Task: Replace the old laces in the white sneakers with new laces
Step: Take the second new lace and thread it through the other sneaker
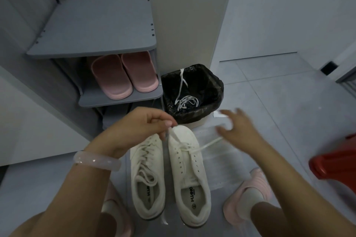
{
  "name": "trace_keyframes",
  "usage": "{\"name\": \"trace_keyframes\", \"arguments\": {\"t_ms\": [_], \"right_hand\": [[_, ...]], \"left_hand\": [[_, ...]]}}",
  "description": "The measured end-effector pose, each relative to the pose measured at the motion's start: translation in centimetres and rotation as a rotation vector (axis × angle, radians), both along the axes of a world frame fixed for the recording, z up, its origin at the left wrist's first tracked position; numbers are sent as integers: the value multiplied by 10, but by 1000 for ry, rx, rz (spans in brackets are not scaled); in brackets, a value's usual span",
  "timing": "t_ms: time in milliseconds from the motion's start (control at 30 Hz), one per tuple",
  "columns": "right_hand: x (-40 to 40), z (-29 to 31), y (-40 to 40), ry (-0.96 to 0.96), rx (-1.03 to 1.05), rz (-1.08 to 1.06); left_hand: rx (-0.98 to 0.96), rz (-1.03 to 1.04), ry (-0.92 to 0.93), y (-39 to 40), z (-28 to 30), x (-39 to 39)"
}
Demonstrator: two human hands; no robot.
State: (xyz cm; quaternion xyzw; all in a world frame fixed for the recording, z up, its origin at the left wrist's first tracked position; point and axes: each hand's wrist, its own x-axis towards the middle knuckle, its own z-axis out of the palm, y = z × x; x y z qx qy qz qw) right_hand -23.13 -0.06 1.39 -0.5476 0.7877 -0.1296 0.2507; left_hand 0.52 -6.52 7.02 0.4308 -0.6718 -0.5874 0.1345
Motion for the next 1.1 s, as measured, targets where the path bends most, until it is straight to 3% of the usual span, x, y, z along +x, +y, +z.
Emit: {"name": "trace_keyframes", "arguments": {"t_ms": [67, 133, 267, 433, 600, 700, 867, 1000, 1100], "right_hand": [[40, 11, 3, -412, 8, 264], [68, 15, 4, -698, 18, 336], [62, 21, -6, -911, -205, -19], [23, 26, -17, -1389, -595, -552], [6, 28, -16, -1687, -720, -661], [-5, 26, -17, -1640, -800, -759], [-21, 16, -18, -1513, -842, -1079], [-25, 4, -17, -1484, -648, -1166], [-19, -2, -19, -1107, -358, -971]], "left_hand": [[48, -40, 109, 4, 5, -3], [35, -79, 132, 6, 1, -5], [-41, -84, 4, 0, -12, 0], [-77, -250, -229, -5, -27, 10], [-13, -397, -463, 0, -51, 11], [67, -498, -529, 5, -59, 11], [-84, -589, -667, 3, -56, 14], [-101, -537, -676, 2, -52, 16], [-124, -306, -580, 0, -60, 8]]}}
